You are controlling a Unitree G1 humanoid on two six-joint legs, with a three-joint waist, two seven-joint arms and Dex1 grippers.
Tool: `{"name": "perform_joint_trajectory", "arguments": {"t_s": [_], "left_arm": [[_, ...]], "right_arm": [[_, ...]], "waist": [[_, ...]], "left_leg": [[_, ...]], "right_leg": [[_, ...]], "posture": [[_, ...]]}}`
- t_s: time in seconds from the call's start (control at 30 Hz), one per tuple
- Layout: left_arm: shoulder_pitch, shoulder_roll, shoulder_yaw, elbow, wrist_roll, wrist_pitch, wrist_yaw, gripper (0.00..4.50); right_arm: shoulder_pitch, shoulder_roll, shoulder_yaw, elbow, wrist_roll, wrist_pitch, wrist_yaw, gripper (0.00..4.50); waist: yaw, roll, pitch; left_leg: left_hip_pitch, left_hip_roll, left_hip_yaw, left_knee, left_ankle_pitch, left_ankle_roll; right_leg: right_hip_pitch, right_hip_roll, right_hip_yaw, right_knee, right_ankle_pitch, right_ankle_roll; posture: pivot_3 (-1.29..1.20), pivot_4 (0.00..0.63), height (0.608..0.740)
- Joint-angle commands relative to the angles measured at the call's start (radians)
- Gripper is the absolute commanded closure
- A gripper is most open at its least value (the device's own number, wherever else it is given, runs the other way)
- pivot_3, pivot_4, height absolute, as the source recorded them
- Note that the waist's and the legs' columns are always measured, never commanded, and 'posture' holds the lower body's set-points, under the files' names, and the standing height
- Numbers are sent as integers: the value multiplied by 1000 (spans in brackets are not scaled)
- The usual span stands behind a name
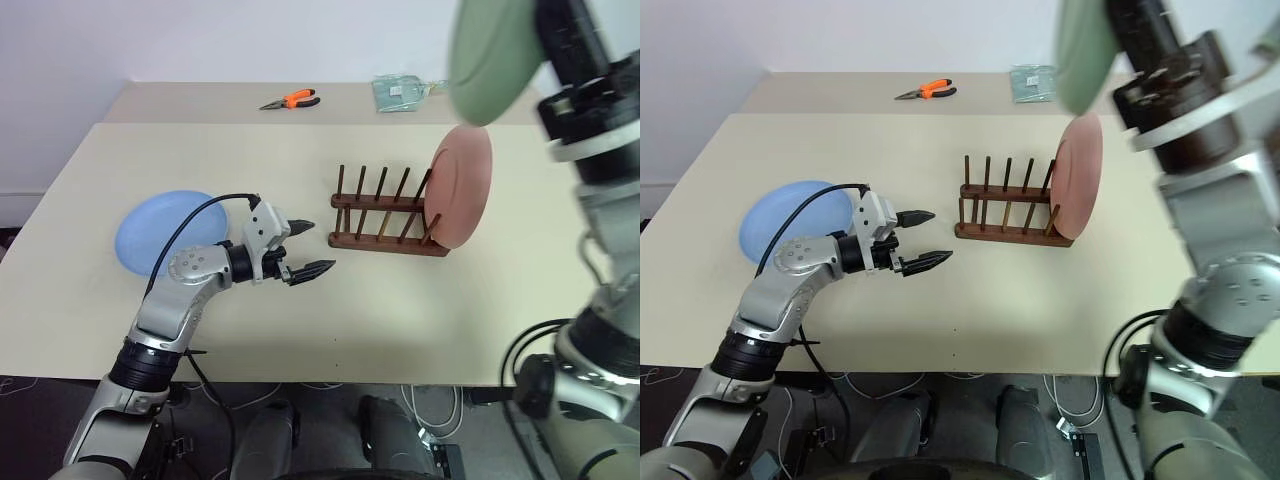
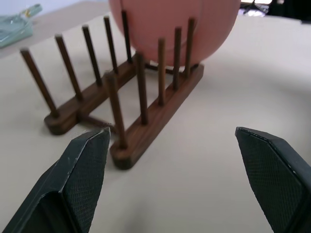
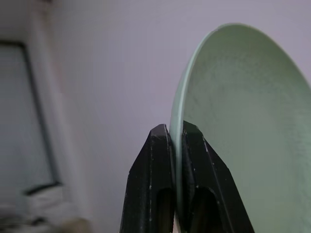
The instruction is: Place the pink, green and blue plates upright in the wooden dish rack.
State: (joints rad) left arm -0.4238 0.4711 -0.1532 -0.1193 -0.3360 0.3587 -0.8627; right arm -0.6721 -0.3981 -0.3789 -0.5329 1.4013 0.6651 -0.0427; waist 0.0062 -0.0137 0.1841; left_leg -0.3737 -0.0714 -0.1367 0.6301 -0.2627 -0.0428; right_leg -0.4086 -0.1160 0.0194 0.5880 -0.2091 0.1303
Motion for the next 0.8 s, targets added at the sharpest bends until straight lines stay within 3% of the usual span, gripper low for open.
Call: {"name": "perform_joint_trajectory", "arguments": {"t_s": [0.03, 0.57, 0.7, 0.8], "left_arm": [[11, 13, 46, -33, -7, -22, 7, 240], [24, 8, 42, -77, -18, 10, 12, 240], [26, 8, 44, -84, -32, 36, 11, 240], [26, 9, 56, -84, -44, 69, 23, 0]], "right_arm": [[60, 69, 116, -24, -50, -6, -109, 4477], [152, 108, 169, 71, -193, -20, -147, 4477], [135, 104, 170, 98, -210, -14, -122, 3005], [100, 64, 185, 104, -301, -24, -87, 1528]], "waist": [[1, 0, 0], [-17, 0, 0], [-19, 0, 0], [-20, 0, 0]], "left_leg": [[0, 0, 0, 0, 0, 0], [0, -1, 1, 0, 0, 0], [0, -1, 1, 0, 0, 0], [0, -1, 1, 0, 0, 0]], "right_leg": [[0, 0, 0, 1, 0, 0], [-1, 1, 0, 2, 2, 3], [-1, 1, 0, 2, 2, 4], [-1, 1, 0, 3, 2, 4]], "posture": [[0, 150, 740], [0, 150, 740], [0, 150, 740], [0, 150, 740]]}}
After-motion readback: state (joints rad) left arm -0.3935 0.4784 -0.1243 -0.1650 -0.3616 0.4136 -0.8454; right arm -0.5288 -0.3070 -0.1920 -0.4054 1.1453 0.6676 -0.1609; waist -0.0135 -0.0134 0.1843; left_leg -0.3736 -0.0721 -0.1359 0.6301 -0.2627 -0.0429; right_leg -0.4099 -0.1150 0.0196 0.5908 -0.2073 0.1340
